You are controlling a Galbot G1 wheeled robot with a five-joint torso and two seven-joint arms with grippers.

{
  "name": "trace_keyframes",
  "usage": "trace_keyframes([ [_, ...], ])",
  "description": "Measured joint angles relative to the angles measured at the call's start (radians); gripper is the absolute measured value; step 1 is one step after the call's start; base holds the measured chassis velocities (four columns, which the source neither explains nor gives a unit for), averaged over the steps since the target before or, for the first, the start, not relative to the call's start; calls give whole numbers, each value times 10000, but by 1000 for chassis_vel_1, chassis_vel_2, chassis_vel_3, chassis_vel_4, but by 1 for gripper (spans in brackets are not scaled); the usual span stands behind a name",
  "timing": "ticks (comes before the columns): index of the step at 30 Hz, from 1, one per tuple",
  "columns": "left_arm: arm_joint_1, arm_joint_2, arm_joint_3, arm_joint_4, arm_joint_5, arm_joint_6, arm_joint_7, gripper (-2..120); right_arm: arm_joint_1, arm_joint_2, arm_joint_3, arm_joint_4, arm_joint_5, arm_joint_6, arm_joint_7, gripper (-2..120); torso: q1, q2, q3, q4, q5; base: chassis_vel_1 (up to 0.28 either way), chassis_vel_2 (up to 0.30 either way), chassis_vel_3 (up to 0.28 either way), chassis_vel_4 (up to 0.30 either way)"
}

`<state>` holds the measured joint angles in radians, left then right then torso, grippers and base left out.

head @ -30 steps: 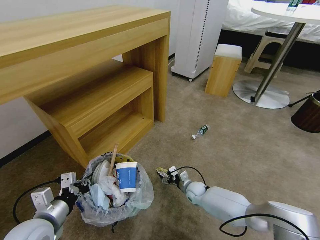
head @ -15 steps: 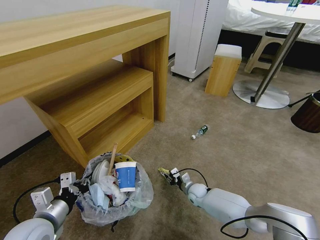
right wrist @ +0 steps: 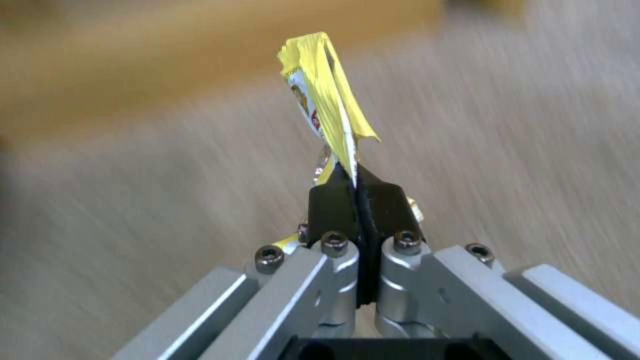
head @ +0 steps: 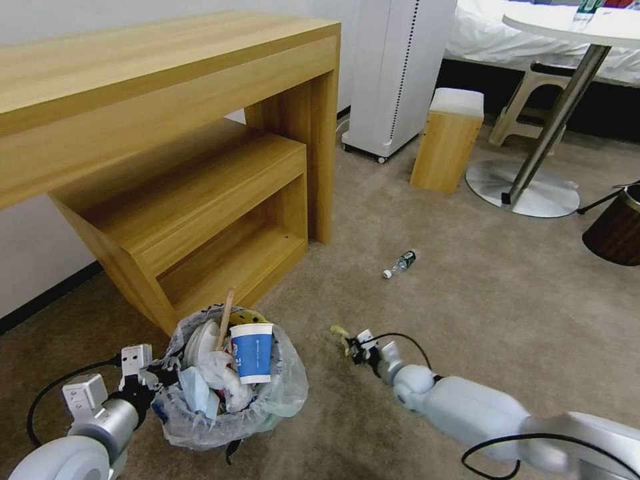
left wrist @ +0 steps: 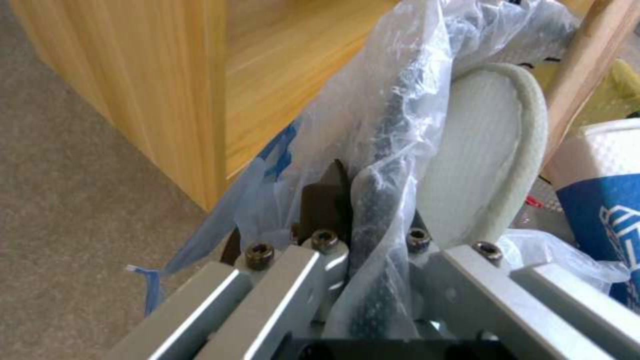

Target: Pick up the trash bin and place the garbage on the floor into it.

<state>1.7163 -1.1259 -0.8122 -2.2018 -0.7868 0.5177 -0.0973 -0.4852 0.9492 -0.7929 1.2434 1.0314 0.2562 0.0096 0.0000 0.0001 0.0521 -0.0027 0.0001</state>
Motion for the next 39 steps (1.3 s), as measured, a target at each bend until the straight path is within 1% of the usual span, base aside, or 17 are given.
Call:
trace_keyframes([
  [1,0,0,0,0,0,0,0,1,0,0,0,0,0,0,0,0,0,0,0,0,0,0,0,0,0],
  [4,53,19,-24,11,17,0,-18,1,378,-646,253,1739,583,750,-946,0,0,0,0,2,-1,0,0,0,0],
  [5,53,19,-24,11,17,0,-18,1,378,-646,253,1739,583,750,-946,0,0,0,0,2,-1,0,0,0,0],
  [6,67,17,-25,3,23,0,-20,1,482,-754,277,2091,770,859,-1161,0,0,0,0,-1,-3,0,0,0,0],
  [8,112,-26,-25,-49,62,0,-33,1,982,-962,244,3255,1349,1162,-1786,0,0,0,0,-2,-1,0,0,0,0],
  [9,112,-26,-25,-49,62,0,-33,1,982,-962,244,3255,1349,1162,-1786,0,0,0,0,-2,-1,0,0,0,0],
  [12,121,-99,-24,-191,89,39,-71,1,1827,-917,-202,4698,1984,1258,-2201,0,0,-1,1,2,-2,0,0,0,0],
  [13,121,-99,-24,-191,89,39,-71,1,1827,-917,-202,4698,1984,1258,-2201,0,0,-1,1,2,-2,0,0,0,0],
  [16,110,-118,-23,-283,101,76,-141,1,2579,-634,-888,5740,2545,1065,-2220,0,0,0,0,1,-3,0,0,0,0],
  [17,110,-118,-23,-283,101,76,-141,1,2579,-634,-888,5740,2545,1065,-2220,0,0,0,0,1,-3,0,0,0,0],
  [19,99,-120,-28,-328,91,93,-191,1,3096,-394,-1652,6125,3005,941,-2126,0,0,0,0,0,-2,0,0,0,0],
  [20,99,-120,-28,-328,91,93,-191,1,3096,-394,-1652,6125,3005,941,-2126,0,0,0,0,0,-2,0,0,0,0],
  [23,92,-117,-64,-407,37,113,-217,1,3566,-131,-2703,6205,3332,914,-1970,0,0,0,0,1,-1,0,0,0,0],
  [28,73,-109,-91,-441,-6,115,-228,1,3596,35,-3195,6057,3420,915,-1746,0,0,0,0,-1,-2,0,0,0,0],
  [30,65,-110,-98,-485,-36,115,-231,1,3403,245,-3473,5765,3445,914,-1520,0,0,0,0,-2,-1,0,0,0,0],
  [34,66,-111,-101,-514,-53,115,-231,1,3275,434,-3665,5482,3427,904,-1447,0,0,0,0,-2,-2,0,0,0,0],
  [39,93,-134,-108,-574,-60,115,-231,1,3077,994,-4006,5006,3430,826,-1034,0,-1,0,1,0,-2,0,0,0,0],
])
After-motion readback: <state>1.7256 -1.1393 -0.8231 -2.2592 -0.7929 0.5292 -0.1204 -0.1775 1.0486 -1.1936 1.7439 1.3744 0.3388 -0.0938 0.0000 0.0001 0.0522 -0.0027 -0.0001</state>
